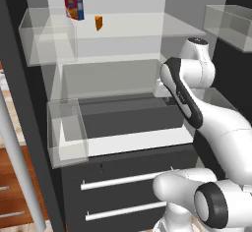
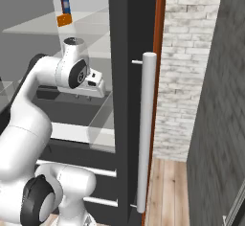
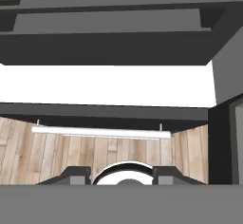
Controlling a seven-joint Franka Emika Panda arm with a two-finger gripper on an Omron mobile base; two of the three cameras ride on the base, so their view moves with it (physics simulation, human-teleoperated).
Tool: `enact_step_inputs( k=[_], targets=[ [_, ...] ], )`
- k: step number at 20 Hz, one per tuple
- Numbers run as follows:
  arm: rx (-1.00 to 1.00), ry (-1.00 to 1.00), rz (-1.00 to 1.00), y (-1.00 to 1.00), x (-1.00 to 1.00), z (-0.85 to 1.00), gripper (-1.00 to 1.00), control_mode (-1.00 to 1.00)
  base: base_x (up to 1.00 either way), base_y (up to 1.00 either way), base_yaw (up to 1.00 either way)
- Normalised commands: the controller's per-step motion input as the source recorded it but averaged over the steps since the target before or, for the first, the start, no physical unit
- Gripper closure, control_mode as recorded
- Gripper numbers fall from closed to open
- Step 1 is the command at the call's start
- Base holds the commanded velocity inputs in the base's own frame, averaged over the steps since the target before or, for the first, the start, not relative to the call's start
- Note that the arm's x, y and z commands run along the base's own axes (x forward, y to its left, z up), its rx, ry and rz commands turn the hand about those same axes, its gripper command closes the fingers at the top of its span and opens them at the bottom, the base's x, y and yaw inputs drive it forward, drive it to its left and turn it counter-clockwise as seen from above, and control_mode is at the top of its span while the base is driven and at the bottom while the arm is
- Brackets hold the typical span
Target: Pick the cheese from the fridge and the cheese grater from the cabinet and place them next to the salad bowl.
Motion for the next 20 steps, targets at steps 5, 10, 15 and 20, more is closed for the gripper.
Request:
enact_step_inputs(
  k=[5,10,15,20],
  targets=[
    [0.02,0.0,0.02,0.0,-0.48,0.0,-1.0,-1.0,0.0,0.0,0.0],
    [0.02,0.0,0.07,0.0,-0.14,0.11,-1.0,-1.0,0.0,0.0,0.0],
    [0.0,0.0,0.1,-0.04,-0.1,0.33,-1.0,-1.0,0.0,0.0,0.0],
    [0.0,-0.11,0.0,0.35,-0.04,0.29,-1.0,-1.0,0.0,0.0,0.0]
  ],
)
